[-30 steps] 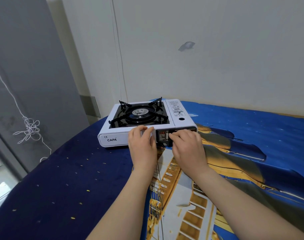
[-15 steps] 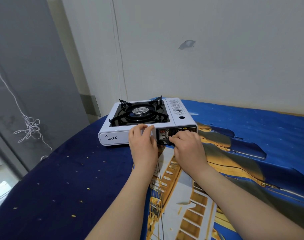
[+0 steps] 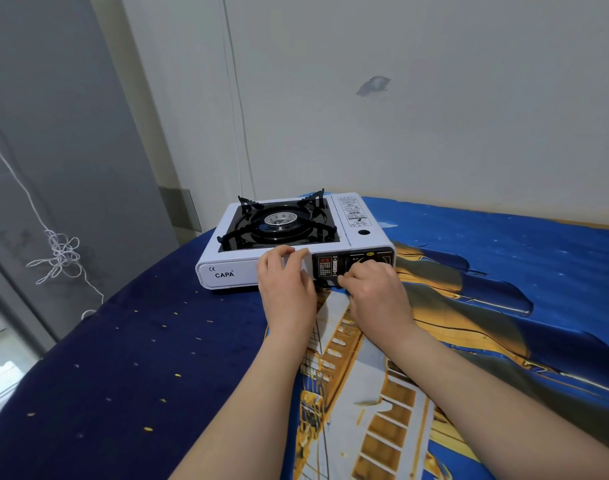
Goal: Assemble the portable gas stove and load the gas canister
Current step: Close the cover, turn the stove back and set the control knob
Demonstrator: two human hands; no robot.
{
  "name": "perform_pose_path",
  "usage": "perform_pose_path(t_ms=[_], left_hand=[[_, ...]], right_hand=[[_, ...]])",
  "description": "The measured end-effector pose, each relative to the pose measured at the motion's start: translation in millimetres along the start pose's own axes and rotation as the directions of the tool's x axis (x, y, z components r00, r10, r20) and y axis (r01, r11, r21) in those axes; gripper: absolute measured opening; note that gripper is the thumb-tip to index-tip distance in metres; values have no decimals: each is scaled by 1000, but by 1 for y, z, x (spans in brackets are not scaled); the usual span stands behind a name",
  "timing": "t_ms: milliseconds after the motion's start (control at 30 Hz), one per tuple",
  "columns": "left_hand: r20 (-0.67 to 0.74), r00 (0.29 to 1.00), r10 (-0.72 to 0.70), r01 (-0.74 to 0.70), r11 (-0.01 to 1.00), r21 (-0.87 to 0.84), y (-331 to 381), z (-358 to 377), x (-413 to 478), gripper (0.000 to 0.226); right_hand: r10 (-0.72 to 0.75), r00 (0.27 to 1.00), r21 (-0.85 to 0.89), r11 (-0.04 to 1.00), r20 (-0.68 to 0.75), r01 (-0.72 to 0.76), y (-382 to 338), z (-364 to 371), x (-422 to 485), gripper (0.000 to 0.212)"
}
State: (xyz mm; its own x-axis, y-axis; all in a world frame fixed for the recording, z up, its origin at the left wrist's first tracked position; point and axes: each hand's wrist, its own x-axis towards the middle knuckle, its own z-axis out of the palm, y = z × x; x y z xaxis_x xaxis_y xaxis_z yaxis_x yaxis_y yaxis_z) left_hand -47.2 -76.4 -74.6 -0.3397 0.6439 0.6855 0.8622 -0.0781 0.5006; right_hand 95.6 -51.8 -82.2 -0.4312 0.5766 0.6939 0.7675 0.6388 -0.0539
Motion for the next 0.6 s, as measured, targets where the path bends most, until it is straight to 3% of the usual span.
perform_pose_path(t_ms=[600], left_hand=[[10, 1000, 3, -3, 1000, 18, -1, 0, -2, 39]], right_hand=[[-34, 999, -51, 998, 37, 36, -2, -1, 0, 18]])
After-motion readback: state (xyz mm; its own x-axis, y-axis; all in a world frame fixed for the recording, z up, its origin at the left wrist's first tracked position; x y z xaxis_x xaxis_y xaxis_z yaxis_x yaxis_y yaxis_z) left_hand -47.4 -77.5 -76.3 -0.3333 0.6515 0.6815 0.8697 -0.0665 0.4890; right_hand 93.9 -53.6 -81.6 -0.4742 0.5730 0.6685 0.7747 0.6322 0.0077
